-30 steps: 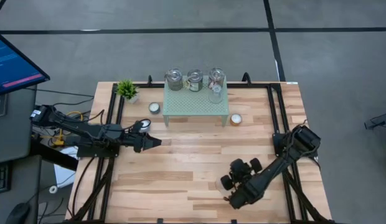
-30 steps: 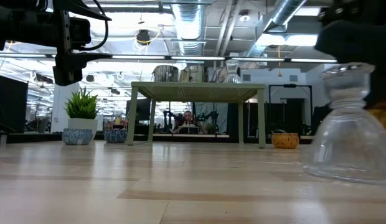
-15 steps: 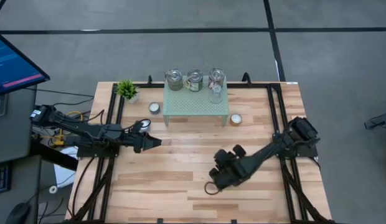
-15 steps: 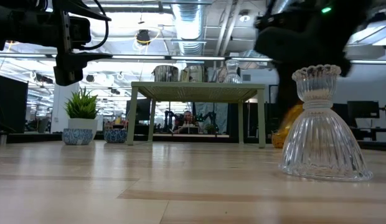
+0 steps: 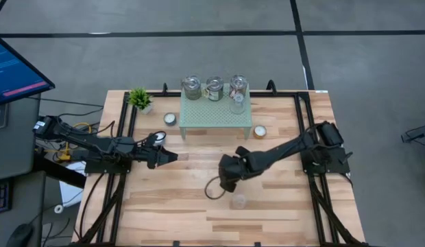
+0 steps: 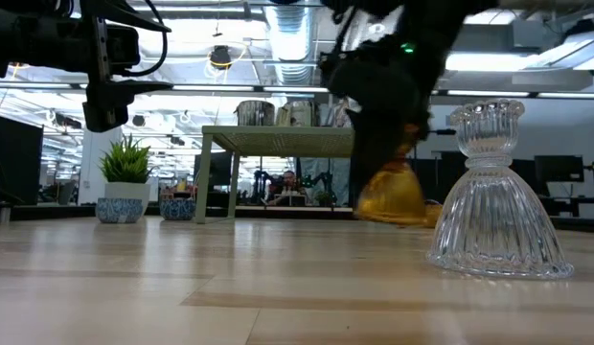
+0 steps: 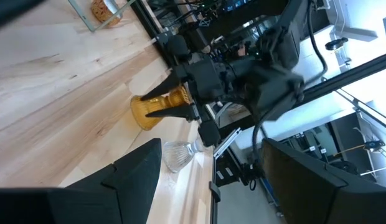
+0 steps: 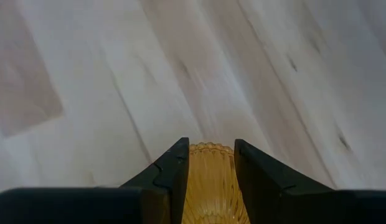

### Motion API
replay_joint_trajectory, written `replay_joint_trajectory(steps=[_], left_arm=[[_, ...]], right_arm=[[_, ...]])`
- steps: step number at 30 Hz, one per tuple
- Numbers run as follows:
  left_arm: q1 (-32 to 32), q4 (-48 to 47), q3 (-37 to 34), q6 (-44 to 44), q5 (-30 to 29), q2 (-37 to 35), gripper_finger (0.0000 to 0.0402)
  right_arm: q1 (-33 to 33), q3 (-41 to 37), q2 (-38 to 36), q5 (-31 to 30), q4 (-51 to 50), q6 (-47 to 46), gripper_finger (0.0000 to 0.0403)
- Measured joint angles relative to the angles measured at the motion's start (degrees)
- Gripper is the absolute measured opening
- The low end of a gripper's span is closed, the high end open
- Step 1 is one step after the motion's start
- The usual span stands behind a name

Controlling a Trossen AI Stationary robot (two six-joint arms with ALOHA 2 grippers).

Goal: Pick & Place candle stick holders
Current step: Put the orange candle holder on the shelf

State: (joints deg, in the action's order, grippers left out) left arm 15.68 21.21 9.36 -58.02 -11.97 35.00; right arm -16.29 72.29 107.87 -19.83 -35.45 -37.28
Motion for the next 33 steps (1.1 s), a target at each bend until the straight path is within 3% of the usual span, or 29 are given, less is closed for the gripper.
replay_joint_trajectory(steps=[8, 14, 24, 33], left_arm=[[0.0, 0.0, 0.0, 0.4, -0.3, 0.0, 0.0275], [0.0, 0.0, 0.0, 0.4, -0.4, 0.0, 0.0275], [0.0, 0.0, 0.0, 0.4, -0.5, 0.0, 0.0275], [0.0, 0.0, 0.0, 0.4, -0.5, 0.0, 0.0275]], right_arm=[[5.8, 3.4, 0.0, 9.5, 2.2, 9.6, 0.0111], [8.3, 11.3, 0.0, 14.8, -3.9, 15.6, 0.0111], [11.6, 29.5, 0.0, 15.5, -17.9, 25.3, 0.0111], [18.7, 34.4, 0.0, 16.2, -21.0, 31.3, 0.0111]])
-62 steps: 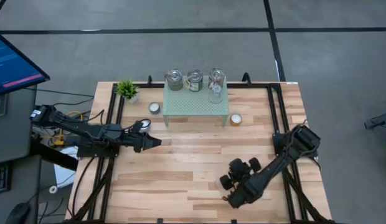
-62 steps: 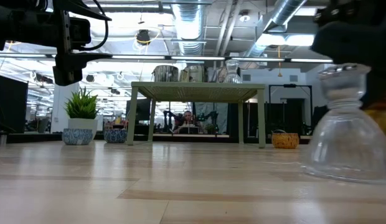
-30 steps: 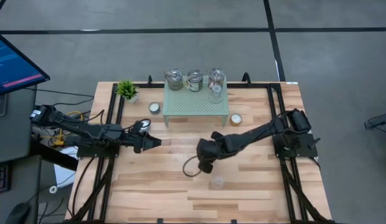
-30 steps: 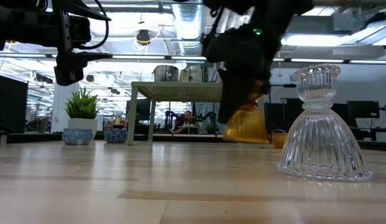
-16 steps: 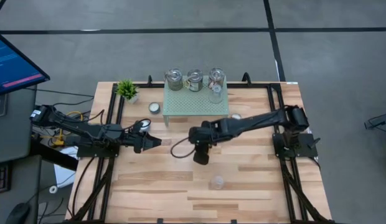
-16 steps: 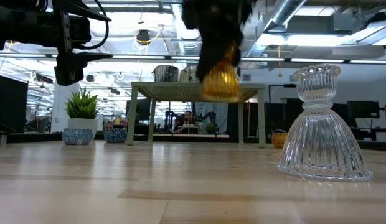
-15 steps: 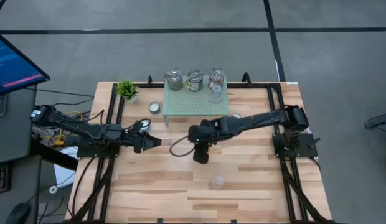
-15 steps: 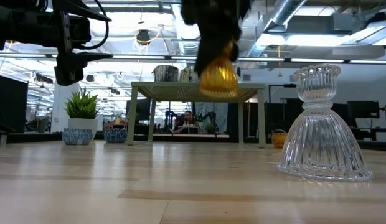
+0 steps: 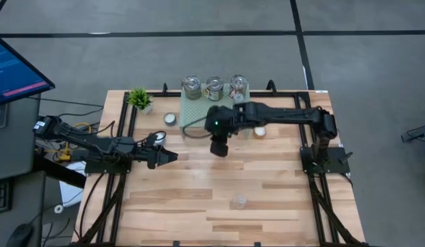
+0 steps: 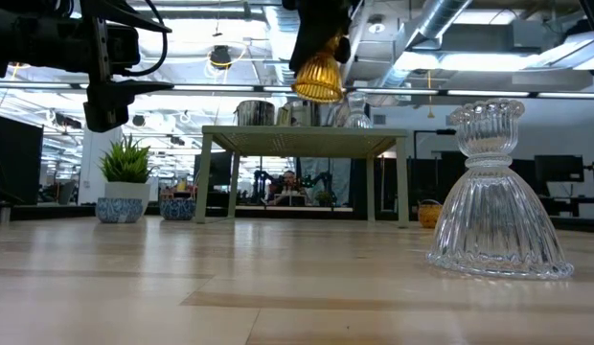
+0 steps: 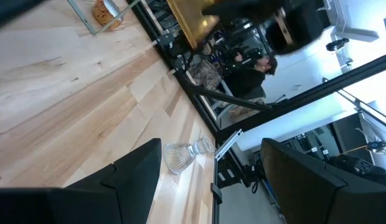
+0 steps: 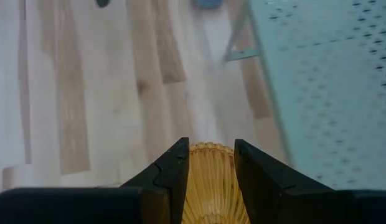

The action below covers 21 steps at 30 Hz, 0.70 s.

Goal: Pick & Place candle stick holders
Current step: Put the orange candle holder on the shelf

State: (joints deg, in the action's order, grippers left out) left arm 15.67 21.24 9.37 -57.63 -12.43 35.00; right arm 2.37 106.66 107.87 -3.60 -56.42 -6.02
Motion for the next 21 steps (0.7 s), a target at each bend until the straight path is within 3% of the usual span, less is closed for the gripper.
replay_joint_trajectory(steps=[21], left_arm=[[0.0, 0.0, 0.0, 0.3, -5.3, 0.0, 0.0275]], right_arm=[[12.1, 0.1, 0.0, 2.5, 3.0, 10.9, 0.0111]])
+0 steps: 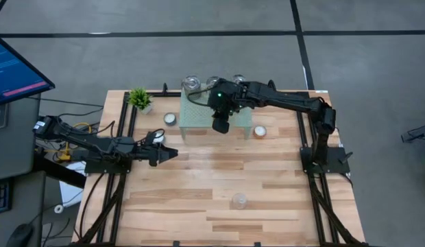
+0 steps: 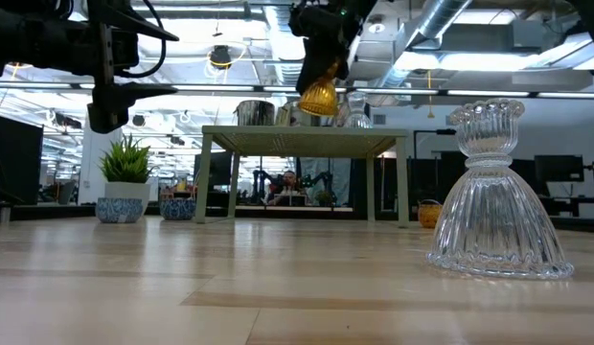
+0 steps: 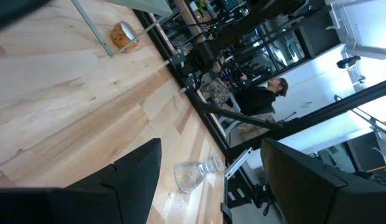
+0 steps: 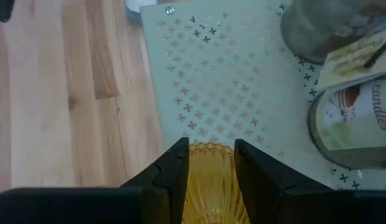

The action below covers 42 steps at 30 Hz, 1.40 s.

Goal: Pick & Place candle stick holders
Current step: Put the orange candle holder on the shelf

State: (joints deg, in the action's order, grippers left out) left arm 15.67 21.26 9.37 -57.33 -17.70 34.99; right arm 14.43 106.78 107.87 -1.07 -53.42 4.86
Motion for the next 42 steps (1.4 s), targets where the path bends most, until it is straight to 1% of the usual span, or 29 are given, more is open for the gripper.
replay_joint_trajectory(steps=[4, 9, 24, 32, 37, 42], left_arm=[[0.0, 0.0, 0.0, -0.1, -0.9, 0.0, 0.0275], [0.0, 0.0, 0.0, -0.1, -1.4, 0.0, 0.0275], [0.0, 0.0, 0.0, 0.0, -1.8, 0.0, 0.0275], [0.0, 0.0, 0.0, 0.1, -1.8, 0.0, 0.0275], [0.0, 0.0, 0.0, 0.1, -1.8, 0.0, 0.0275], [0.0, 0.0, 0.0, 0.1, -1.8, 0.0, 0.0275]], right_arm=[[0.2, 0.0, 1.0, 1.3, 0.4, 1.1, 0.0111], [1.2, 0.0, 3.1, 1.2, 1.0, 1.7, 0.0111], [3.2, 0.0, 3.1, 1.0, 2.2, 1.8, 0.0114], [3.4, 0.0, 3.1, 0.7, 2.3, 1.8, 0.0134], [3.4, 0.0, 3.1, -1.5, 2.7, 1.8, 0.0148], [3.4, 0.0, 2.9, -1.8, 3.3, 1.7, 0.0183]])
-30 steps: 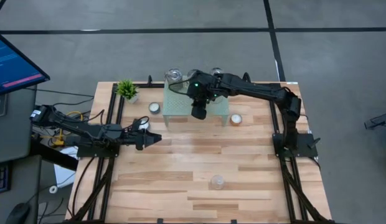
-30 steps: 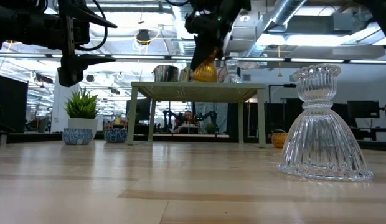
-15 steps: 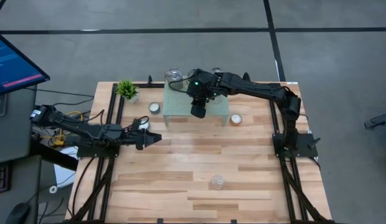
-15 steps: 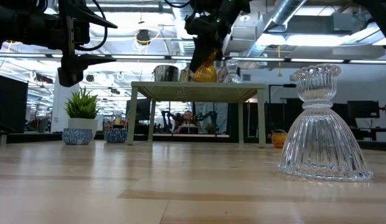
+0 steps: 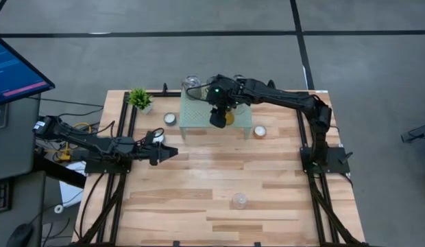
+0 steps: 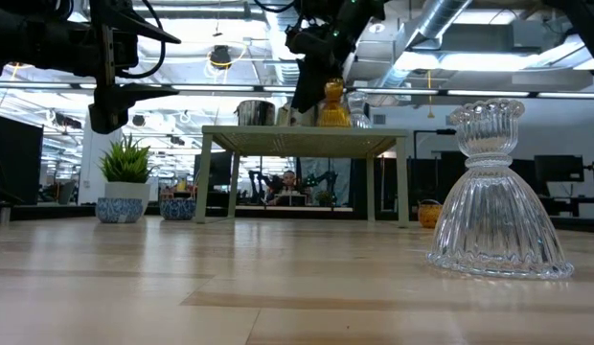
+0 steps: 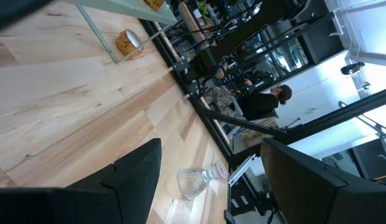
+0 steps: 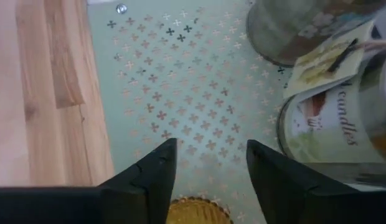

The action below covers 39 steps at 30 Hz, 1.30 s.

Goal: Pick & Place candle stick holders
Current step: Put the orange candle holder on the shelf

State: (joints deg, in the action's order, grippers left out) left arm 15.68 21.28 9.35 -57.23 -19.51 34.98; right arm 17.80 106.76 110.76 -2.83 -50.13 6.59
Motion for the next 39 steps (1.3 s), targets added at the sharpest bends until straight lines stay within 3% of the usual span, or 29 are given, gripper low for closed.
replay_joint_trajectory(steps=[6, 11, 16, 19, 23, 26, 33, 36, 39], left_arm=[[0.0, 0.0, 0.0, 0.0, 0.0, 0.0, 0.0275], [0.0, 0.0, 0.0, 0.0, 0.0, 0.0, 0.0275], [0.0, 0.0, 0.0, -0.2, 0.0, 0.0, 0.0275], [0.0, 0.0, 0.0, -0.2, 0.0, 0.0, 0.0275], [0.0, 0.0, 0.0, 0.0, -0.4, 0.0, 0.0275], [0.0, -0.3, 0.0, 0.0, -0.5, 0.0, 0.0275], [0.0, -0.6, 0.0, 0.0, -1.5, 1.5, 0.0275], [0.0, -0.8, 0.0, -0.1, -1.5, 2.6, 0.0275], [0.0, -0.7, 0.0, -0.6, -1.5, 3.4, 0.0275]], right_arm=[[-0.8, 4.3, -0.1, 0.0, -1.2, 0.0, 0.0226], [-2.6, 12.0, -0.2, 0.0, -4.5, -0.2, 0.0234], [-6.3, 23.8, -0.2, 1.3, -18.3, -2.0, 0.0215], [-10.5, 28.3, -2.6, 1.3, -30.8, -1.5, 0.0174], [-14.8, 22.5, -9.9, 1.0, -39.9, -5.3, 0.0073], [-17.7, 13.4, -16.6, -1.0, -37.4, -10.1, 0.0013], [-21.9, -20.7, -32.4, -10.8, -5.1, -21.2, 0.0003], [-20.8, -32.8, -34.2, -13.3, 8.4, -23.7, 0.0001], [-18.6, -38.7, -33.2, -13.7, 15.4, -25.5, 0.0000]])
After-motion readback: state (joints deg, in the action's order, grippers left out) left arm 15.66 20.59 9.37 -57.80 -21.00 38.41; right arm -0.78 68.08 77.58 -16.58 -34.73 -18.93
